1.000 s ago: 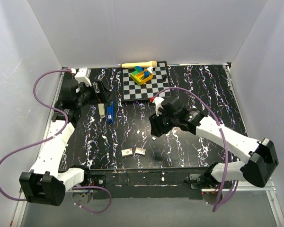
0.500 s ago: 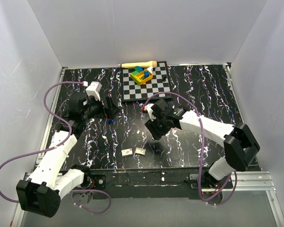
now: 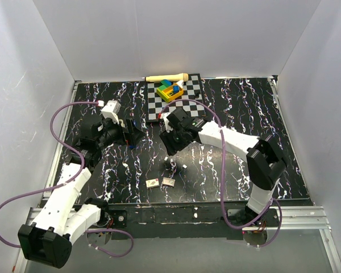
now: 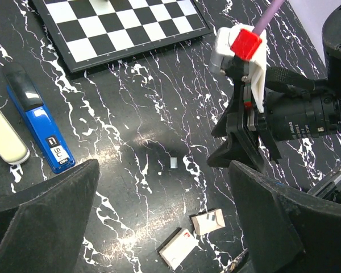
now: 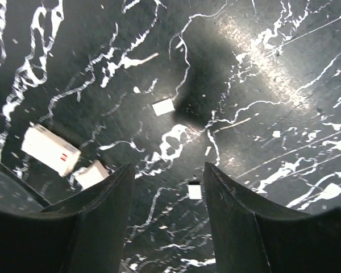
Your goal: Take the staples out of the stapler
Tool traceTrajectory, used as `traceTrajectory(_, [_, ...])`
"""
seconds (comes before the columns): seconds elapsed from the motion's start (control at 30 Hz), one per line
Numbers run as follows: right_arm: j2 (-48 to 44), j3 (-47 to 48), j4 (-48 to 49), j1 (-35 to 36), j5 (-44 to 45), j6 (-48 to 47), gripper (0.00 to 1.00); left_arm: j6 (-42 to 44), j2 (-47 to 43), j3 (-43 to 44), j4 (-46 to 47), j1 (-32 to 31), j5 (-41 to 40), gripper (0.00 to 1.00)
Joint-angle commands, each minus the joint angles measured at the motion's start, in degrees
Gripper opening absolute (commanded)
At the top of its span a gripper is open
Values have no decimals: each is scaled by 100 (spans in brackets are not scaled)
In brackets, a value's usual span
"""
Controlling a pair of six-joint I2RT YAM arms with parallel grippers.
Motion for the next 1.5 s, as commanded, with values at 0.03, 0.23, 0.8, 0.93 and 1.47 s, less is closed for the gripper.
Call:
traceTrajectory(0.03, [46,240,291,104,-256,1854,59,15,-235,-31,6,-24,-239,98])
traceTrajectory(0.23, [257,241,519,288,-54,3120,61,-2,-243,-14,-29,-15,-292,98])
traceTrajectory(0.8, [608,-173,740,350,650,4537,66,-2,-314,-40,-56,-32,-292,98])
traceTrajectory(0.93, [775,-68,713,350,641,4625,66,6,-288,-40,-56,-24,-292,98])
traceTrajectory(1.47, [1215,258,441,324,887,4862,66,-2,-217,-31,-64,-24,-240,98])
